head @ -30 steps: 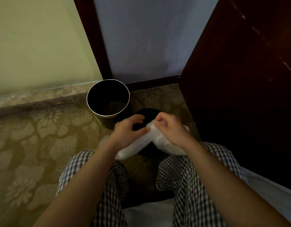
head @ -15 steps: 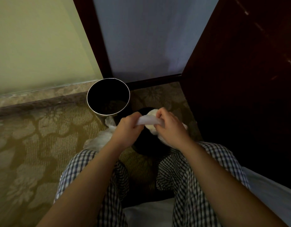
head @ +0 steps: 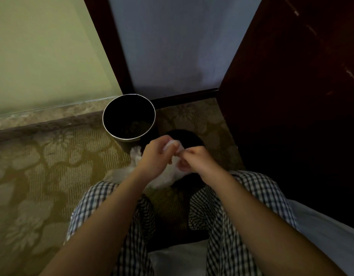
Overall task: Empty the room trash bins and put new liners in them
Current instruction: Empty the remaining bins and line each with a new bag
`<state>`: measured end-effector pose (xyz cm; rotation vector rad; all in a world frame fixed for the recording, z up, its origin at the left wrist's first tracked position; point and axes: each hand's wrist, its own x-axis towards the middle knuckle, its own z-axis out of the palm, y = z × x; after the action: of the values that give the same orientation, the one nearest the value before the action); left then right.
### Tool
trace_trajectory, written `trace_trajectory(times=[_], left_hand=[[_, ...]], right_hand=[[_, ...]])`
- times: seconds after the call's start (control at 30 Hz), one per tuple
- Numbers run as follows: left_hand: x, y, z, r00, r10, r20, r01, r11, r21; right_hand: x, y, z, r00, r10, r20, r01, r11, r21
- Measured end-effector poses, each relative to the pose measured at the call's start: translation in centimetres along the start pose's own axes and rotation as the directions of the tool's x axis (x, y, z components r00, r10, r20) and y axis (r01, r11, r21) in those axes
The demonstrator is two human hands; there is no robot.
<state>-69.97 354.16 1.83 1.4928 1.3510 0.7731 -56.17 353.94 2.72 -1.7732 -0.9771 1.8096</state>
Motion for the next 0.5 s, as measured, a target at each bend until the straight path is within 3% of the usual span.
trace_trajectory(times=[0.1, 0.17, 0.23, 0.33, 0.5], left_hand=[[-0.2, -0.5, -0.2, 0.988, 0.150, 0.026, -0.152, 0.963, 0.224], [-0.3, -0.5, -0.4, 0.966, 0.247, 0.072, -0.256, 0.887, 0.385], [-0.6, -0.4, -0.3, 0.922, 0.365, 0.126, -0.373, 0.756, 0.537], [-1.0, -0.3, 0.5, 0.869, 0.429, 0.245, -0.479, 0.612, 0.629], [-0.6, -0.7, 0.4, 0.979, 0.110, 0.169, -0.185, 0.827, 0.530]], right_hand=[[0.1, -0.2, -0.2, 0.965, 0.099, 0.242, -0.169, 0.943, 0.288], [0.2, -0.3, -0.7, 0.930, 0.108, 0.352, -0.254, 0.879, 0.403], [0.2, -0.4, -0.8, 0.919, 0.103, 0.380, -0.275, 0.859, 0.431], [0.2, -0.7, -0.4, 0.964, 0.064, 0.259, -0.185, 0.859, 0.478], [0.9, -1.7, -1.6, 0.996, 0.008, 0.093, -0.075, 0.665, 0.743]])
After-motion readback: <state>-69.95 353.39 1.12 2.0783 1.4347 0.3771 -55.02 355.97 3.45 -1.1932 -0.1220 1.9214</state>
